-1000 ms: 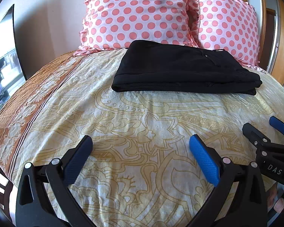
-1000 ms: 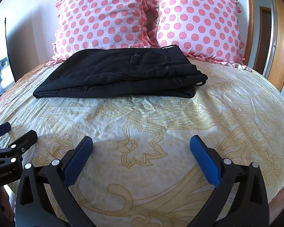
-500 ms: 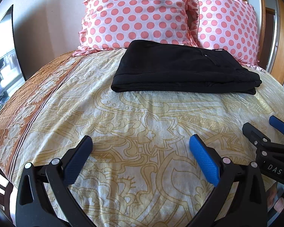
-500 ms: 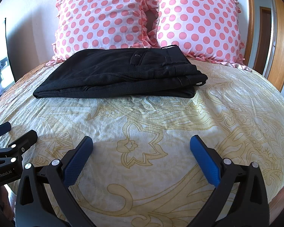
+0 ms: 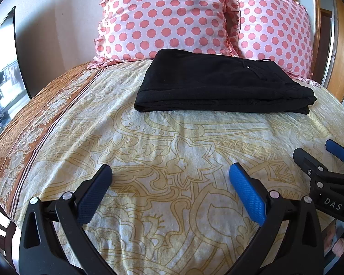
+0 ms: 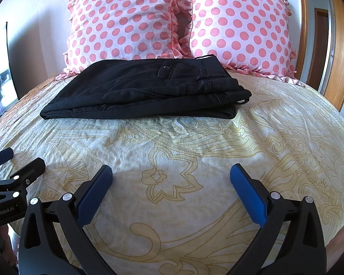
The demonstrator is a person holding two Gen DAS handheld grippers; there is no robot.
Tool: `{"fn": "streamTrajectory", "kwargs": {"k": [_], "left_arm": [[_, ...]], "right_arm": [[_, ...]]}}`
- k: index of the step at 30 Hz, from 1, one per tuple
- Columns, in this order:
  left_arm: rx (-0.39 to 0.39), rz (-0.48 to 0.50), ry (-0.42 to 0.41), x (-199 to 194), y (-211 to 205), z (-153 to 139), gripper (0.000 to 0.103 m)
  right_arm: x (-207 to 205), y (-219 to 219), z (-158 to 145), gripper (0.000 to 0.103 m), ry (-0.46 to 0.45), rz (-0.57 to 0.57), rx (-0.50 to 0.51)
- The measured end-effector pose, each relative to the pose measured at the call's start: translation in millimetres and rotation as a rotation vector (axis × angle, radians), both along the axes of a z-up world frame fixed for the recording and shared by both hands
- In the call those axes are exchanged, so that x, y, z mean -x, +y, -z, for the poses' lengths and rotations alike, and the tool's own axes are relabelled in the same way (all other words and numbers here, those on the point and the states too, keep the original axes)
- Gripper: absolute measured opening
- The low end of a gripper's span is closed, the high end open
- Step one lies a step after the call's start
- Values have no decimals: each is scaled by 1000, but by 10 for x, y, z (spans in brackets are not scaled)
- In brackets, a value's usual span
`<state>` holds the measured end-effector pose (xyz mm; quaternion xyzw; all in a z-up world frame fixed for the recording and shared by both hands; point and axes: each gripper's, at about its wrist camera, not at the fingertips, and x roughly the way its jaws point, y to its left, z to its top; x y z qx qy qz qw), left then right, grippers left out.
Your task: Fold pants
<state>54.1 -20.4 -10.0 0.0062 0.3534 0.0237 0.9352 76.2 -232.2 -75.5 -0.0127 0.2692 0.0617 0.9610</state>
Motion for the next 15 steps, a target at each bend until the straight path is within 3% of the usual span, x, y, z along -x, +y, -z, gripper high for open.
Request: {"fn": "streamTrajectory", "kwargs": {"k": [15], "left_arm": [[3, 12, 0, 13, 15, -1, 101]], "right_arm": [[-1, 0, 0, 102, -1, 0, 0]]}}
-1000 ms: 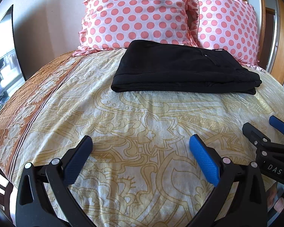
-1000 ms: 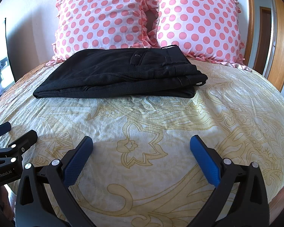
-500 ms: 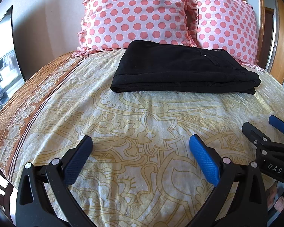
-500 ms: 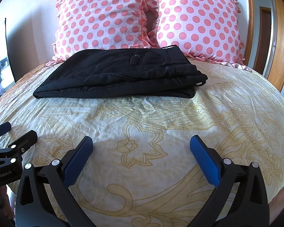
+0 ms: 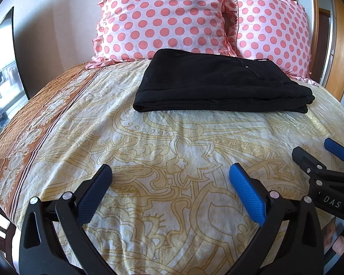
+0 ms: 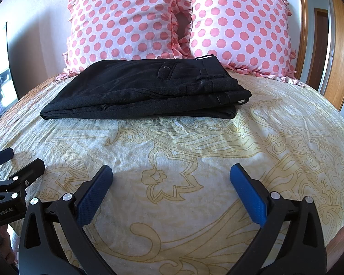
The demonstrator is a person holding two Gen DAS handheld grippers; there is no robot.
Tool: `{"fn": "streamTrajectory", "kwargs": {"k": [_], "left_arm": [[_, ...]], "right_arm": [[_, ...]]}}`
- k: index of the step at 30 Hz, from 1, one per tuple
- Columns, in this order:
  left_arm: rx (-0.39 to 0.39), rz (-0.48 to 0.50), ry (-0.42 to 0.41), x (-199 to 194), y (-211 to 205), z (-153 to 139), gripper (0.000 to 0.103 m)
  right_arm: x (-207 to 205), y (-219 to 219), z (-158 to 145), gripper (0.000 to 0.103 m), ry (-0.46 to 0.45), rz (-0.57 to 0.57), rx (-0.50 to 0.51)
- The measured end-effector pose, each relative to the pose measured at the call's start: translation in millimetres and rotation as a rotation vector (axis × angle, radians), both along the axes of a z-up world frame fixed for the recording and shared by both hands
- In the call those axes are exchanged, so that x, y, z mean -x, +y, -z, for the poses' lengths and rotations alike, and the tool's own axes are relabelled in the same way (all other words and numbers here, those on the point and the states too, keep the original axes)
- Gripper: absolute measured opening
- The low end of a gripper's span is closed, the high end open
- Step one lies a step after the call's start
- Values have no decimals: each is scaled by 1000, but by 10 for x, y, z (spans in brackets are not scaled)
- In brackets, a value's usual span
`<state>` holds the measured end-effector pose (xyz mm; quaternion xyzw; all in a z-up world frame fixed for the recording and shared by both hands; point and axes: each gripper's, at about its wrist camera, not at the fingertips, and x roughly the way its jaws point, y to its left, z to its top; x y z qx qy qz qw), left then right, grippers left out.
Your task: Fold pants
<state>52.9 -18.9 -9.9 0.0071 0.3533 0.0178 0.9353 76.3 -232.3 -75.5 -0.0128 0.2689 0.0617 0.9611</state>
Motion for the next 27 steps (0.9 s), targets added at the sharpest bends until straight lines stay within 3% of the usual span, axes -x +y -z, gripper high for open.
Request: {"fn": "streamTrajectory", "kwargs": {"k": [27], "left_arm": [[-2, 24, 4, 0, 9, -1, 101]], "right_arm": [[1, 0, 2, 102, -1, 1, 0]]}}
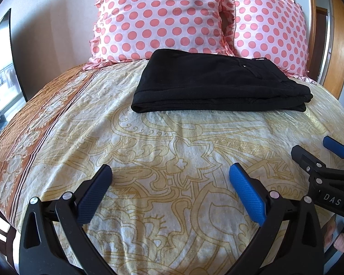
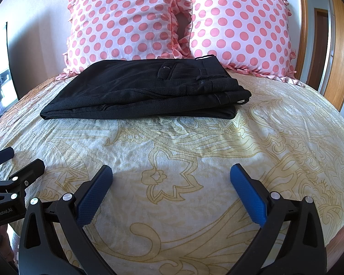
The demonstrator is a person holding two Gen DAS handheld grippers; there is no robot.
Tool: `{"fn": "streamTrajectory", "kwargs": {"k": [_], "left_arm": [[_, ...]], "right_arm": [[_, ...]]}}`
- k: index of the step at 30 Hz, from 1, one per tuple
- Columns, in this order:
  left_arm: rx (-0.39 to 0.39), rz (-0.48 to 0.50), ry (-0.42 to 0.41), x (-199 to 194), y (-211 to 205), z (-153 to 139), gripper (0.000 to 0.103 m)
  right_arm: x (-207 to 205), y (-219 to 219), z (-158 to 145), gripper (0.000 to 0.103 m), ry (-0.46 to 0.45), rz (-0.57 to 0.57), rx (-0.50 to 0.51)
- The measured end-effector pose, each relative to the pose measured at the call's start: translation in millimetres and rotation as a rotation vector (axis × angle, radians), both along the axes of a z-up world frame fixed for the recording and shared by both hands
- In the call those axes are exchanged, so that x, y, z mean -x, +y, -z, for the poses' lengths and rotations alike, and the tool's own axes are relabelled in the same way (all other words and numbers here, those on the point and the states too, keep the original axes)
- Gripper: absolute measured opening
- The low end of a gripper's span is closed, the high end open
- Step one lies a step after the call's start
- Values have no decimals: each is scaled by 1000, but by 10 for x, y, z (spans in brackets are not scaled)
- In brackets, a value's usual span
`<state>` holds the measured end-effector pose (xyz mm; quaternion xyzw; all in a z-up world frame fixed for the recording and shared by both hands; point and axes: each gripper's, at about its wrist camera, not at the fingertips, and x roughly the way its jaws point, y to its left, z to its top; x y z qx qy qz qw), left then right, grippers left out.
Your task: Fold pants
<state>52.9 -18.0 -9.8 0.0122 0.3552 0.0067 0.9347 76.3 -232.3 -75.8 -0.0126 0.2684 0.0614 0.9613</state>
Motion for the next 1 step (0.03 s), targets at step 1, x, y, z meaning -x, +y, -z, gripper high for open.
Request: {"fn": "streamTrajectory", "kwargs": {"k": [1], "left_arm": [[1, 3, 4, -6, 4, -3, 101]], "right_arm": [[0, 0, 0, 102, 0, 0, 0]]}}
